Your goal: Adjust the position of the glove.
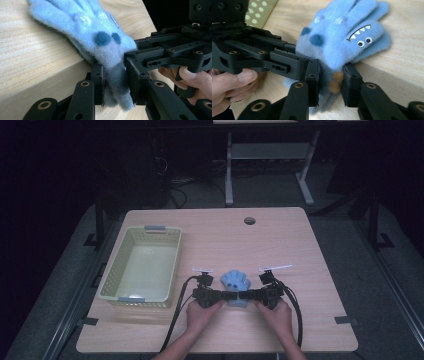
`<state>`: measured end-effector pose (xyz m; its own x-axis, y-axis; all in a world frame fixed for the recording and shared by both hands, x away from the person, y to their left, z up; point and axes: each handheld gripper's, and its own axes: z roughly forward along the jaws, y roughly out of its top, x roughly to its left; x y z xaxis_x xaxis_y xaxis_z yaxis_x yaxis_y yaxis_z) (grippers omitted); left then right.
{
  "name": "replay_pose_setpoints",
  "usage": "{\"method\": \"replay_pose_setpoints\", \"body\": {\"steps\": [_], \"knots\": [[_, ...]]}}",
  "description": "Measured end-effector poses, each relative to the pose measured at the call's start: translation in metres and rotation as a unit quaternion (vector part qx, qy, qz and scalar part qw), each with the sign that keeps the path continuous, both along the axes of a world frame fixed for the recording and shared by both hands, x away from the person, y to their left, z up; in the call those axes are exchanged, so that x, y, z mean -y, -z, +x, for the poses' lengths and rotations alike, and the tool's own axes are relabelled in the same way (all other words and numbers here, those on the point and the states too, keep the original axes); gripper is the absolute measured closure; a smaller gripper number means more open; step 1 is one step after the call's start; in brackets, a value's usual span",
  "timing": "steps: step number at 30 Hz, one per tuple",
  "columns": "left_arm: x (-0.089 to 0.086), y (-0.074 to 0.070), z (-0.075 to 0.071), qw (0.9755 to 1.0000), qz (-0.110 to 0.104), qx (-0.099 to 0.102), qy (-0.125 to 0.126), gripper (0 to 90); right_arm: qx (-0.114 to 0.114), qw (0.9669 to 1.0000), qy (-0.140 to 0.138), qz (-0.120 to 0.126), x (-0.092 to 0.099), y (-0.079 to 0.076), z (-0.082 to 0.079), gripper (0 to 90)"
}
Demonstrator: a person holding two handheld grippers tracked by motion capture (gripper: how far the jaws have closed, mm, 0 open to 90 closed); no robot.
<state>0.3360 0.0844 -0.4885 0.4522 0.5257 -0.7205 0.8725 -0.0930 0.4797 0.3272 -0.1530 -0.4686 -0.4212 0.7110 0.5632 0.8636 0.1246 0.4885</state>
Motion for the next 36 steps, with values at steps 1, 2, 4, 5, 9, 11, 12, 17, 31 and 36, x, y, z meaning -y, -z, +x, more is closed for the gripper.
{"method": "replay_pose_setpoints", "body": {"steps": [1,2,4,5,9,11,12,17,31,36], "knots": [[0.0,0.0,0.0,1.0,-0.002,0.0,0.001,69.6,-0.002,1.0,0.0,0.003,0.0,0.0,0.0,72.2],[-0.001,0.0,0.0,1.0,-0.002,0.001,0.001,69.8,-0.002,1.0,-0.002,0.007,0.001,0.0,0.001,73.1],[-0.001,-0.001,0.0,1.0,-0.004,0.003,0.002,70.0,-0.001,0.9999,-0.004,0.013,0.002,-0.001,0.001,75.1],[-0.001,-0.001,0.0,1.0,-0.005,0.003,0.002,70.1,0.001,0.9999,-0.005,0.015,0.001,-0.002,0.001,75.7],[-0.003,-0.002,0.0,1.0,-0.008,0.002,0.0,70.7,0.005,0.9998,-0.011,0.013,0.001,-0.004,0.002,77.0],[-0.003,-0.004,0.0,1.0,-0.009,0.001,0.0,70.8,0.007,0.9998,-0.014,0.009,-0.001,-0.006,0.002,77.2],[-0.004,-0.004,0.0,0.9999,-0.01,0.0,0.0,70.8,0.008,0.9998,-0.015,0.008,-0.002,-0.008,0.001,77.3],[-0.005,-0.006,0.002,0.9999,-0.016,0.002,0.004,71.0,0.013,0.9998,-0.016,0.001,-0.004,-0.013,0.0,77.8],[-0.007,-0.025,0.005,0.9993,-0.026,0.023,0.014,70.9,0.026,0.9993,-0.012,0.022,-0.001,-0.03,0.0,78.0],[-0.008,-0.037,0.005,0.9988,-0.026,0.036,0.021,70.9,0.04,0.9989,-0.012,0.021,-0.001,-0.042,-0.001,78.0]]}}
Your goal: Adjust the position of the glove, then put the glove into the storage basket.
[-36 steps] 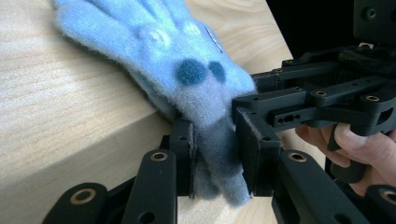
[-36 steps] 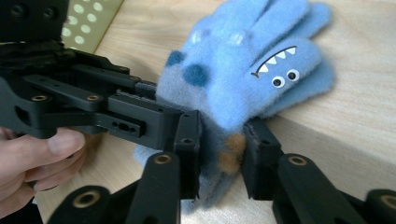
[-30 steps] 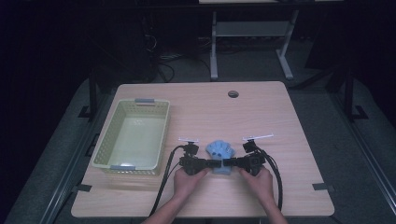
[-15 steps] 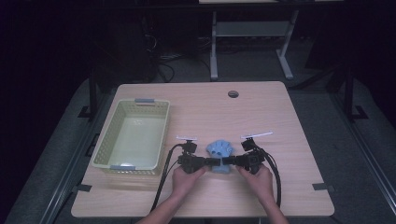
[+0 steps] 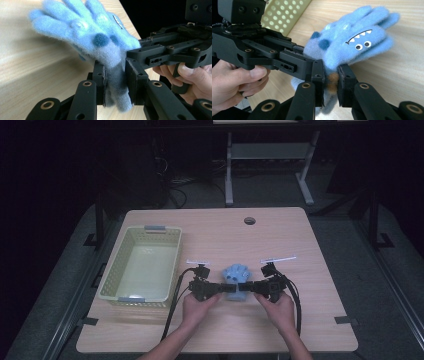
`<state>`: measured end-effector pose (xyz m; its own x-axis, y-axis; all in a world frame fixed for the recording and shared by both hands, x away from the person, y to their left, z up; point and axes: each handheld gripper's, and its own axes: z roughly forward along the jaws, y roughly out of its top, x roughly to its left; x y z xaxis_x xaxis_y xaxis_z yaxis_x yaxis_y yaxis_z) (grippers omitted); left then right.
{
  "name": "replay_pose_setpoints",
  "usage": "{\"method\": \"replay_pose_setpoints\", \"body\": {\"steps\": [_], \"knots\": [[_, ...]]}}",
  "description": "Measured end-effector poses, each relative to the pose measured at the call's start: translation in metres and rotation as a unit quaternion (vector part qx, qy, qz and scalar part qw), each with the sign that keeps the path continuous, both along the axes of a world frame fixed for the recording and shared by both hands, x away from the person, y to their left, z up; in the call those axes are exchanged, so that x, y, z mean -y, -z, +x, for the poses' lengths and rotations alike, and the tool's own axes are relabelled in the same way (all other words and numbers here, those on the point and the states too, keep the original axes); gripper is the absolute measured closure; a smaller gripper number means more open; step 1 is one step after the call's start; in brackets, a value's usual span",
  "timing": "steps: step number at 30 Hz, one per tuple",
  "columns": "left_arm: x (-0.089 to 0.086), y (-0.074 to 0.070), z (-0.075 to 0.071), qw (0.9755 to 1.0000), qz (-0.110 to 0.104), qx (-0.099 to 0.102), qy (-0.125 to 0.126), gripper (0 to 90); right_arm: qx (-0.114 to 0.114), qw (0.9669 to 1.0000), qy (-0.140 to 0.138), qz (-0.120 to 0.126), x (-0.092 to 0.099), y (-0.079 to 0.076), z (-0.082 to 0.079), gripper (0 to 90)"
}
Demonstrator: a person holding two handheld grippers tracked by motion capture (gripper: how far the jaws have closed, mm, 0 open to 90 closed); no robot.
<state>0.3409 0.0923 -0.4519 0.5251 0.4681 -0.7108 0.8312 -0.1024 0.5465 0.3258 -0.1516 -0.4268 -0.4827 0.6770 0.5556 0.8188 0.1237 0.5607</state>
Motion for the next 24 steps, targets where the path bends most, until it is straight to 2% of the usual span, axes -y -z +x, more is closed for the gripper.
{"method": "replay_pose_setpoints", "body": {"steps": [3,7,24], "knots": [[-0.001,-0.002,-0.001,1.0,-0.001,0.007,0.006,70.8,0.002,1.0,-0.003,-0.002,-0.001,-0.004,-0.001,78.0],[-0.004,-0.006,0.0,1.0,-0.007,0.002,0.003,70.8,0.007,0.9999,-0.007,-0.004,-0.003,-0.009,-0.001,78.0],[-0.022,-0.024,0.001,0.9998,-0.012,0.013,0.001,70.7,0.02,0.9994,-0.023,-0.014,-0.021,-0.03,0.004,78.0]]}}
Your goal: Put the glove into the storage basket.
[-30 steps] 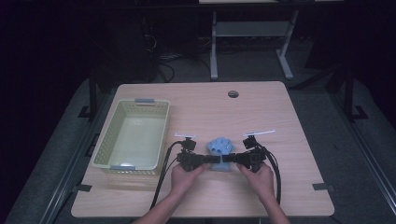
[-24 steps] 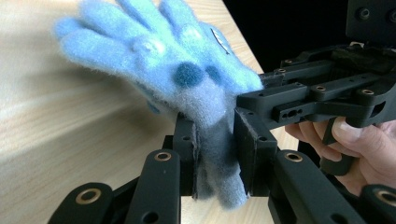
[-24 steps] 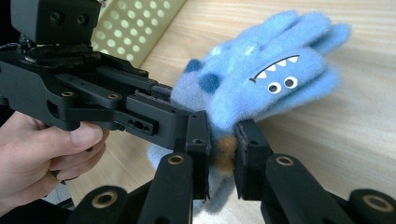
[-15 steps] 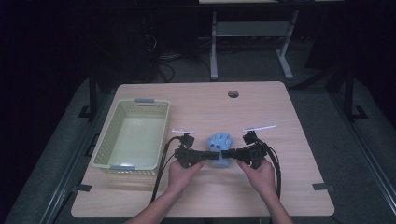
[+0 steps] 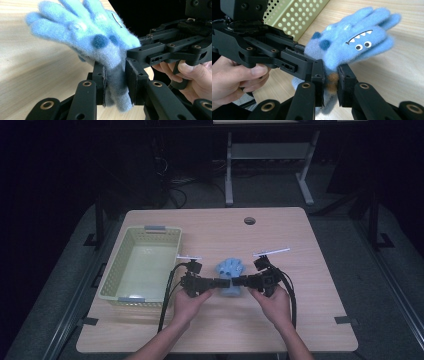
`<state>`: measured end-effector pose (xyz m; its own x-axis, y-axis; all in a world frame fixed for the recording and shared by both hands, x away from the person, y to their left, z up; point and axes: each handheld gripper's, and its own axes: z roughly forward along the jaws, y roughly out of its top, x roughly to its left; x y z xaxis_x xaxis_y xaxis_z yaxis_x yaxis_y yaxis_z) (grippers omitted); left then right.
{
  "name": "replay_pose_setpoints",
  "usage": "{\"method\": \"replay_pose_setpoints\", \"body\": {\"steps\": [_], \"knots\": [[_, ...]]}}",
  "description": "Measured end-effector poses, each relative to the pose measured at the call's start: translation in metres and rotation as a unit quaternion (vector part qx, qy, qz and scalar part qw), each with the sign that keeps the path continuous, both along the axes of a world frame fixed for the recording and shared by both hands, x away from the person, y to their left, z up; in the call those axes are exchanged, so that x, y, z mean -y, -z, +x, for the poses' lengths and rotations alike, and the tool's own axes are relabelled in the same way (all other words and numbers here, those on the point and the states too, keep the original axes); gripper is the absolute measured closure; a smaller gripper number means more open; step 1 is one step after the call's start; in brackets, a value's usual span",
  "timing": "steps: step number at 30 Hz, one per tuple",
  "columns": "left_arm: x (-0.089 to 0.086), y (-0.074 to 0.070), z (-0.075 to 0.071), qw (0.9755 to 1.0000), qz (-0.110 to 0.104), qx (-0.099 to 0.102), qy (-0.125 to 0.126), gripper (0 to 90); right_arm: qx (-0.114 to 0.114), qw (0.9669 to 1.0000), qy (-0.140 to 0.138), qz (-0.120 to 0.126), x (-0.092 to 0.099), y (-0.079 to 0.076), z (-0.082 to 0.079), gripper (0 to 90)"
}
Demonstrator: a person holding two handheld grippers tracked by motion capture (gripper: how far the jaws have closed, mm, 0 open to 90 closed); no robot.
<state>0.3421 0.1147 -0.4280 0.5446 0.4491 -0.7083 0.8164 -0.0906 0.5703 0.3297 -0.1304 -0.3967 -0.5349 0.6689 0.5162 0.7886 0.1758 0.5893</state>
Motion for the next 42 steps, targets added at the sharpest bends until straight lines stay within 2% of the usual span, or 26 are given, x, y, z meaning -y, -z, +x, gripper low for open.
{"method": "replay_pose_setpoints", "body": {"steps": [8,13,22,33,34,42], "knots": [[-0.011,-0.013,0.002,1.0,-0.002,0.009,-0.001,70.8,0.004,0.9999,-0.01,0.006,-0.009,-0.012,0.004,78.0],[-0.017,-0.02,0.006,0.9999,-0.007,0.008,-0.005,70.7,0.014,0.9997,-0.013,0.012,-0.014,-0.02,0.009,78.0],[-0.03,-0.03,0.009,0.9999,-0.009,0.01,-0.008,70.8,0.014,0.9995,-0.022,0.016,-0.024,-0.03,0.015,78.0],[-0.049,-0.046,0.013,0.9998,-0.011,0.013,-0.013,71.1,0.026,0.9988,-0.041,0.01,-0.043,-0.045,0.022,78.0],[-0.051,-0.046,0.014,0.9997,-0.01,0.019,-0.011,71.1,0.025,0.9987,-0.042,0.012,-0.045,-0.046,0.023,78.0],[-0.062,-0.052,0.017,0.9997,-0.011,0.013,-0.015,71.4,0.023,0.9983,-0.048,0.022,-0.054,-0.05,0.029,78.0]]}}
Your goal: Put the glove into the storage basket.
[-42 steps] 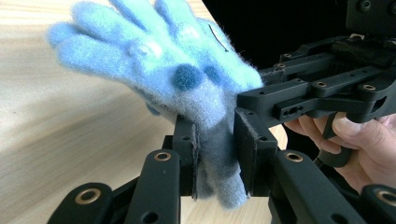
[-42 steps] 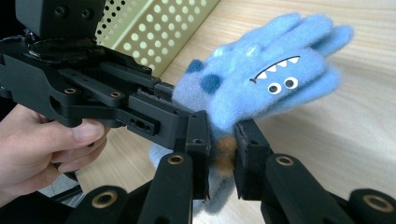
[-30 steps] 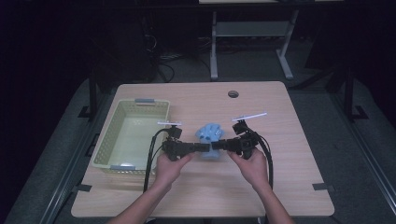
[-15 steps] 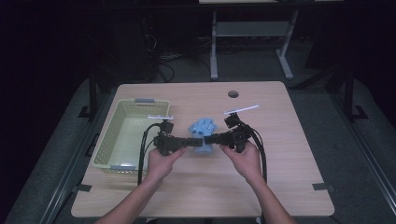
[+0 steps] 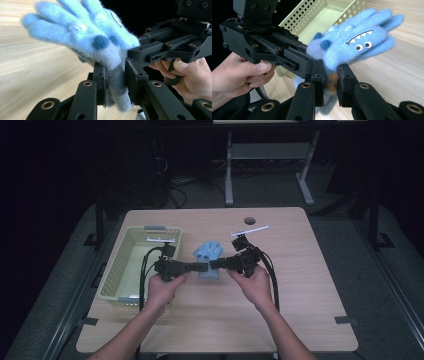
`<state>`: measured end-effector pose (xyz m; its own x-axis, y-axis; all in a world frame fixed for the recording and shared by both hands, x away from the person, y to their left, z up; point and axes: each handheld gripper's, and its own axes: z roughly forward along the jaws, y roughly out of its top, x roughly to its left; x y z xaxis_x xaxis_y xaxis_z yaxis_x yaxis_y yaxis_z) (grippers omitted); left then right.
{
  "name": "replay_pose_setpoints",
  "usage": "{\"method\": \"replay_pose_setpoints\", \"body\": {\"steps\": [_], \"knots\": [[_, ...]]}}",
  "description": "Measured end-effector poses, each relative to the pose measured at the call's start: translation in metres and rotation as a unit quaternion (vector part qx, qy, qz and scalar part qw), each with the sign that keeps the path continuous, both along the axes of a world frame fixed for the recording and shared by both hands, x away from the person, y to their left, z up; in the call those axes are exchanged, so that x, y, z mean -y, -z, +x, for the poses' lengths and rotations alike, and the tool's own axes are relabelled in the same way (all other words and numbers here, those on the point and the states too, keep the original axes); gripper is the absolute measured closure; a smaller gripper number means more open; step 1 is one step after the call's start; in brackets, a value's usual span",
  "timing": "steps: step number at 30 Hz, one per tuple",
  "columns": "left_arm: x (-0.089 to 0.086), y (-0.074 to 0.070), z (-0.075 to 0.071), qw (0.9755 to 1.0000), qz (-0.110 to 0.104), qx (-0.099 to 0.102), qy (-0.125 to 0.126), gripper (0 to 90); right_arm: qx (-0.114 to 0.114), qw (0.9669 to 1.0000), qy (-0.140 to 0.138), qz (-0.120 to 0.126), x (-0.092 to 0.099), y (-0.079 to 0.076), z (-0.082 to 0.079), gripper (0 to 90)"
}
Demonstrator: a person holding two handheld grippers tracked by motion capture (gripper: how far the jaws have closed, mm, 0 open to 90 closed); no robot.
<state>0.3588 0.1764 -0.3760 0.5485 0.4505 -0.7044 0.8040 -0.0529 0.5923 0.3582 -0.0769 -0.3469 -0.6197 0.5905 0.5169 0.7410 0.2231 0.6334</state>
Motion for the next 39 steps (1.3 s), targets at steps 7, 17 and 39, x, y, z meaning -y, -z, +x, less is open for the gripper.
{"method": "replay_pose_setpoints", "body": {"steps": [7,17,39], "knots": [[-0.013,-0.004,0.003,1.0,-0.003,0.006,0.0,71.9,0.008,0.9999,-0.01,-0.001,-0.011,-0.005,0.006,78.0],[-0.028,-0.009,0.006,1.0,-0.005,0.003,-0.003,72.4,0.01,0.9998,-0.018,-0.005,-0.027,-0.012,0.011,78.0],[-0.063,-0.019,0.003,0.9998,0.005,0.01,-0.014,73.0,0.012,0.999,-0.041,0.012,-0.06,-0.016,0.017,77.9]]}}
